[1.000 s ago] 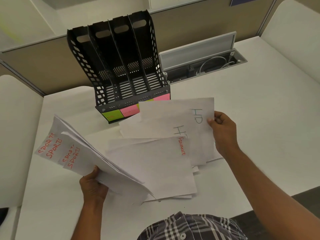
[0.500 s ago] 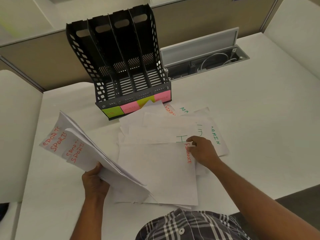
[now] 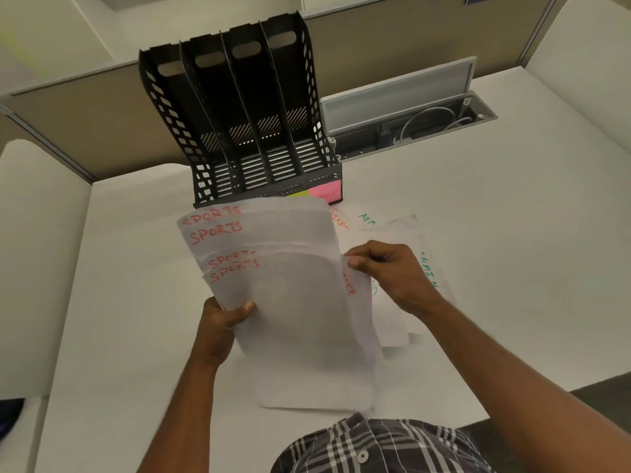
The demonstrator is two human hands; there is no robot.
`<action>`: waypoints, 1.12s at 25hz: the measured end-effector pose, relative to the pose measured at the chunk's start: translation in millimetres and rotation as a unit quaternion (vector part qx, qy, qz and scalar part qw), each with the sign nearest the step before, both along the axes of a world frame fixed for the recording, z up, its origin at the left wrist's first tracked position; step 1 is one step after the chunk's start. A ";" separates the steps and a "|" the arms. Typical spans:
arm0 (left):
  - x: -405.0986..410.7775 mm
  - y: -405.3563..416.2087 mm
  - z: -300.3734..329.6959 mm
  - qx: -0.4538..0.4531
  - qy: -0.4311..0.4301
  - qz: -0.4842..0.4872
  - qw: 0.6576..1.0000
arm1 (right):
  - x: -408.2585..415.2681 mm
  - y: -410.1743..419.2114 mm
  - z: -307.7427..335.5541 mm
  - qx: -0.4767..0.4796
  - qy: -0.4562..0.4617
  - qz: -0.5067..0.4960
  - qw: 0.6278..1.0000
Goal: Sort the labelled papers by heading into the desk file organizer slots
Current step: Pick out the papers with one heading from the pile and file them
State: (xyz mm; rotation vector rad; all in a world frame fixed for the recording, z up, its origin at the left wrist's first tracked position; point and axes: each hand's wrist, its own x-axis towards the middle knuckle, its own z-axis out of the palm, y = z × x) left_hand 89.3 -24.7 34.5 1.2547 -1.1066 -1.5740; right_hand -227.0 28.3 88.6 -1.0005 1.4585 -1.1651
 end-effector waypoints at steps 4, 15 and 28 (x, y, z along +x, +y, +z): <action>2.2 -8.9 6.2 -0.016 -0.057 -0.050 0.997 | -14.2 -12.9 11.1 -0.011 -0.031 0.000 0.999; 30.3 -4.7 -15.6 0.074 0.087 0.129 0.985 | -30.8 -29.5 -13.2 -0.007 0.305 -0.163 0.938; 43.3 17.5 -40.0 0.116 0.236 0.298 0.918 | 36.5 -4.1 -61.9 0.252 0.091 -0.037 0.963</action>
